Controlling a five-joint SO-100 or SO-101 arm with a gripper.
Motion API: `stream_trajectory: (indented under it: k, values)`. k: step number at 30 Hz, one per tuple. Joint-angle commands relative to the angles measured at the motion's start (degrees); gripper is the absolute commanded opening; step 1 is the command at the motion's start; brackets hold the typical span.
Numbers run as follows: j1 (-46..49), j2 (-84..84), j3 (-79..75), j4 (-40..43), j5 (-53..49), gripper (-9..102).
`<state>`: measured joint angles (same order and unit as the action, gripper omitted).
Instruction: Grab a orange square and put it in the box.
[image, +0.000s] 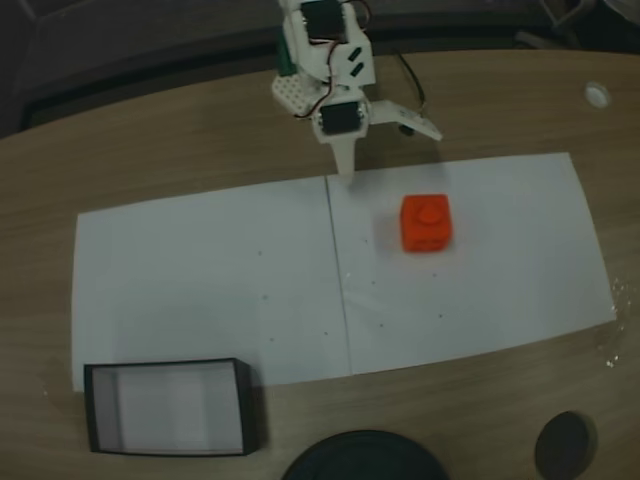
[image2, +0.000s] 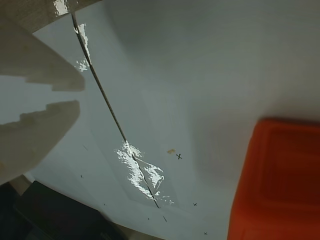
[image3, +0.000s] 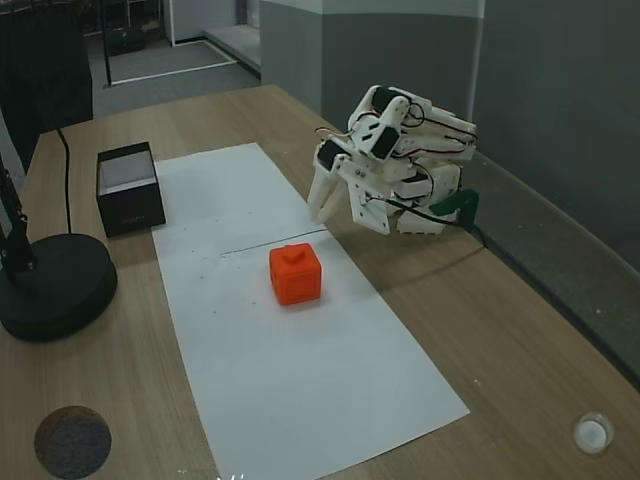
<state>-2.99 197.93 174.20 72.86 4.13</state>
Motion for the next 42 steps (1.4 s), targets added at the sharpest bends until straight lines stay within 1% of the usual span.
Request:
stream_trajectory:
  k: [1, 11, 13, 15, 16, 18, 20, 21, 25, 27, 29, 31, 35, 38, 42]
  values:
    - [0.18, 1.14, -1.93, -0.53, 0.44, 0]
    - [0.18, 1.14, -3.34, -0.88, 0.44, 0]
    - [0.18, 1.14, -6.33, -3.16, 0.44, 0]
    - [0.09, 1.05, -11.60, -7.21, -0.09, 0]
    - [0.09, 0.70, -14.68, -9.05, -0.44, 1]
    - [-1.76, 0.09, -21.18, -10.28, -4.31, 8]
    - [-5.98, -1.58, -26.81, -8.53, -5.62, 13]
    - [-7.38, -3.34, -29.53, -6.86, -5.45, 13]
    - [-9.23, -16.96, -39.73, -0.44, -5.71, 15]
    - [-9.93, -26.10, -44.38, 1.93, -5.71, 19]
    - [-12.39, -35.07, -49.31, 4.75, -5.62, 25]
    - [-15.21, -42.63, -54.67, 7.29, -5.10, 27]
    - [-20.30, -55.81, -62.93, 8.17, 2.20, 28]
    - [-21.97, -64.34, -65.30, 7.91, 3.78, 28]
    - [-21.62, -73.83, -66.18, 9.14, 8.44, 35]
